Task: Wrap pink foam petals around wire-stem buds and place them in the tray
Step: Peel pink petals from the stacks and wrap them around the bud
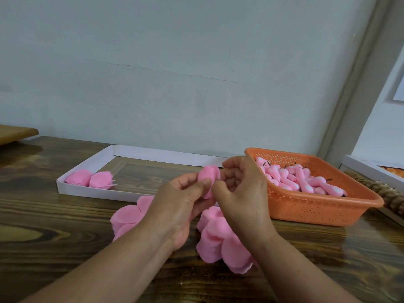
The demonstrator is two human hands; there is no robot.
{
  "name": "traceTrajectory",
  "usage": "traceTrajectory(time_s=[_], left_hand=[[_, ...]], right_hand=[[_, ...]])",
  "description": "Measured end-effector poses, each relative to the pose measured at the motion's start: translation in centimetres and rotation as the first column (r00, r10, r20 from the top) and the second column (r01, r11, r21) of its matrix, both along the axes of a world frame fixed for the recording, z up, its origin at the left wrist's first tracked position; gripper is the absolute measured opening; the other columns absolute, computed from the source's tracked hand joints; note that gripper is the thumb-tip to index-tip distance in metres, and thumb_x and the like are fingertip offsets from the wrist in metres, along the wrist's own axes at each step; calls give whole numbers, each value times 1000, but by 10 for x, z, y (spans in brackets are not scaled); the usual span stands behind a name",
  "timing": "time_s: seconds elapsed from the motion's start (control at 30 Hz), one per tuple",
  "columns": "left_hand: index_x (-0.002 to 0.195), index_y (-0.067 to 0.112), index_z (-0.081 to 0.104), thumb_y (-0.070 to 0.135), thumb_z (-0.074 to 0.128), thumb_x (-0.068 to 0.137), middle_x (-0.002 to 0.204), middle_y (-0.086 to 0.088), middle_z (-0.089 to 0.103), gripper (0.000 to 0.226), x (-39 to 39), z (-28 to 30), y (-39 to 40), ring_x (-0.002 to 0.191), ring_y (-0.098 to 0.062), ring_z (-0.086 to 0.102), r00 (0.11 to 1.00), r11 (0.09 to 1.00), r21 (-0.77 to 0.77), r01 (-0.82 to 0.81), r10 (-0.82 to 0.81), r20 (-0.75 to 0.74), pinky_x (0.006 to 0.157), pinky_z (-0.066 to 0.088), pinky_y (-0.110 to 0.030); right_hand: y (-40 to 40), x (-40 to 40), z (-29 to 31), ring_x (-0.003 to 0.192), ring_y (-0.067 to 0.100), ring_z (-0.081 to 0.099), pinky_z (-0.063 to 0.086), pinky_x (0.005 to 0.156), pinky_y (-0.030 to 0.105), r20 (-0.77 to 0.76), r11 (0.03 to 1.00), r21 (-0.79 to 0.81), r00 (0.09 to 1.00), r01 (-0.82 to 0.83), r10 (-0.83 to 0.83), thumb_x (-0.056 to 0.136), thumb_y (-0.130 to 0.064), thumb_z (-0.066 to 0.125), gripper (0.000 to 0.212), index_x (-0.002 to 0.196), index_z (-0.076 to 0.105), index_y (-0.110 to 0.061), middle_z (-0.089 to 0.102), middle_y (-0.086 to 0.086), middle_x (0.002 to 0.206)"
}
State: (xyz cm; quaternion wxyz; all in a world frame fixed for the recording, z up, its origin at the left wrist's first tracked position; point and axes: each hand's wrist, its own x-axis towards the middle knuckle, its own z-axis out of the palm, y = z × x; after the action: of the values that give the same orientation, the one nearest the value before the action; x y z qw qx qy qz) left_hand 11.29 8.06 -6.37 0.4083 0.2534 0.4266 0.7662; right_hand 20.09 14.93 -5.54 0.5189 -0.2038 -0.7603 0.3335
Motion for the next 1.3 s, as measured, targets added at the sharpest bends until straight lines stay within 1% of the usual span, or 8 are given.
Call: traceTrajectory(time_s=[0.27, 0.5, 0.73, 0.87, 0.97, 1.07, 1.2, 1.3], left_hand=[[95, 3, 69, 1, 62, 85, 78, -12, 70, 12, -3, 3, 1, 58, -14, 64, 993, 995, -4, -103, 103, 48, 53, 54, -23], [104, 3, 64, 13, 69, 64, 102, -16, 72, 41, -8, 2, 0, 86, -22, 67, 999, 1000, -26, 17, -16, 35, 63, 58, -31], [102, -5, 64, 16, 67, 67, 115, -25, 60, 41, -17, 5, -2, 103, -27, 58, 979, 982, 16, 189, -189, 72, 72, 59, -29], [121, -8, 56, 23, 68, 69, 120, -26, 53, 62, -17, 1, -1, 107, -30, 51, 968, 969, 8, 246, -246, 54, 99, 44, -40], [117, 2, 62, 32, 66, 76, 112, -19, 60, 51, -18, -5, 0, 106, -31, 50, 956, 956, 10, 292, -291, -48, 94, 36, -45], [100, 16, 74, 39, 66, 78, 106, -12, 68, 33, -19, -5, -1, 103, -24, 62, 921, 926, 28, 375, -370, -119, 93, 43, -43], [103, 9, 72, 38, 66, 74, 103, -13, 69, 42, -18, -2, -4, 94, -20, 67, 891, 886, 96, 454, -448, -73, 72, 56, -32], [105, 10, 73, 34, 61, 81, 103, -13, 69, 35, -19, -3, -3, 94, -19, 68, 881, 873, 117, 473, -469, -67, 71, 56, -31]], right_hand=[[-8, -6, -11, 81, 3, 53, 39, 68, 11, 57, 973, 219, 995, 71, -85, 76, -19, 70, 32, 89, 47, -36, 54, -20, 81], [-9, -7, -11, 82, 2, 54, 43, 72, 13, 29, 973, 222, 997, 60, -68, 79, -15, 69, 26, 95, 51, -27, 53, -19, 84], [-8, 3, 6, 72, 1, 60, 49, 68, 15, -28, 984, -39, 984, -176, 175, 74, -7, 75, 33, 89, 53, -26, 61, -9, 79], [-9, 3, 5, 75, 10, 65, 53, 70, 22, -51, 960, -144, 971, -240, 235, 72, -2, 77, 33, 86, 56, -22, 66, -4, 80], [-14, 1, 1, 77, 18, 66, 56, 72, 31, -68, 943, -180, 960, -280, 272, 72, 1, 74, 30, 85, 58, -19, 68, 0, 79], [-17, 1, 0, 74, 16, 66, 55, 70, 27, -93, 914, -235, 943, -332, 319, 68, 4, 75, 31, 85, 59, -17, 69, -1, 75], [-16, 1, 2, 75, 16, 66, 55, 69, 31, -159, 826, -352, 897, -441, 412, 60, 3, 75, 41, 92, 55, -14, 68, -1, 77], [-16, 1, 2, 74, 20, 64, 56, 66, 35, -188, 804, -379, 889, -458, 418, 64, 8, 75, 41, 91, 55, -15, 63, 5, 81]])
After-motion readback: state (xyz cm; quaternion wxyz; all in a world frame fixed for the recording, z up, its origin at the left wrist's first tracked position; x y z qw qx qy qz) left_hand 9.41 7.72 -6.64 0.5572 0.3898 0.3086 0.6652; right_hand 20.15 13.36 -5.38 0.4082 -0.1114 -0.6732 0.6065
